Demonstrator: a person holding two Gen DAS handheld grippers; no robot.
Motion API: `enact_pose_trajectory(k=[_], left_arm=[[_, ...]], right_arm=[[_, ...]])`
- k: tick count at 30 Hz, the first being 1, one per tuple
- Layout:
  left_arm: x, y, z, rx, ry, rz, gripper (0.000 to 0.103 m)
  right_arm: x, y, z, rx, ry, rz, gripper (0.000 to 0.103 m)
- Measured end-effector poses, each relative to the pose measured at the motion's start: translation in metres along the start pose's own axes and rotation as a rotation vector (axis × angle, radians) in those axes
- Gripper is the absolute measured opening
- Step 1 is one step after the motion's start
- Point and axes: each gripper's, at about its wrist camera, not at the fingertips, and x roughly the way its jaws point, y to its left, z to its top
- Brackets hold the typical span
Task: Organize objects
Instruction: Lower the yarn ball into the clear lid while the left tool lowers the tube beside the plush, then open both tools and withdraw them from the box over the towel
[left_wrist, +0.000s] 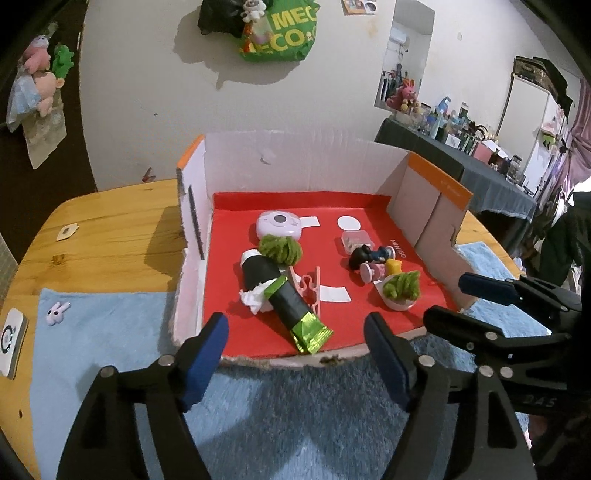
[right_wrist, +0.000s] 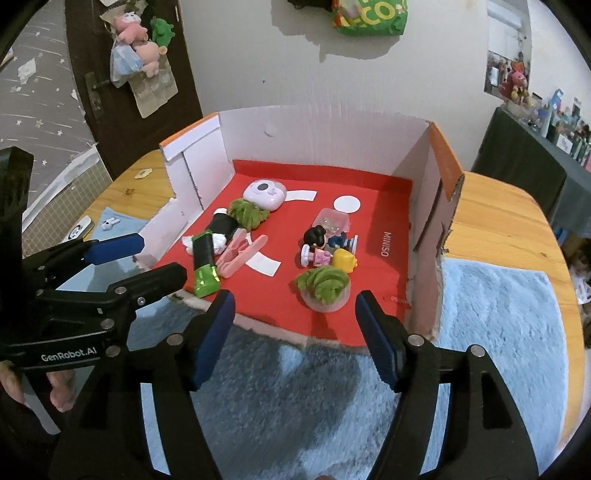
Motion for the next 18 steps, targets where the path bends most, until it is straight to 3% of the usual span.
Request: enact_pose_trajectory(k=[6,12,18], left_arm=[[-0.02,0.0,-0.011,-0.003,-0.046,0.04,0.103],[-0.03,0.001,-0.022,-0.02,-0.053,0.029,0.103],[-0.031,0.0,-0.038,-0.014,-0.045,0.104,0.103]], right_arm=[[-0.012,0.006,-0.011,0.003,-0.01,-0.01,0.069],[-0.022,0.009,-0.023,0.014,-0.017,-0.016,0.069],[-0.022,0.008,-0.039,0.033,-0.005,-0.015,0.07]])
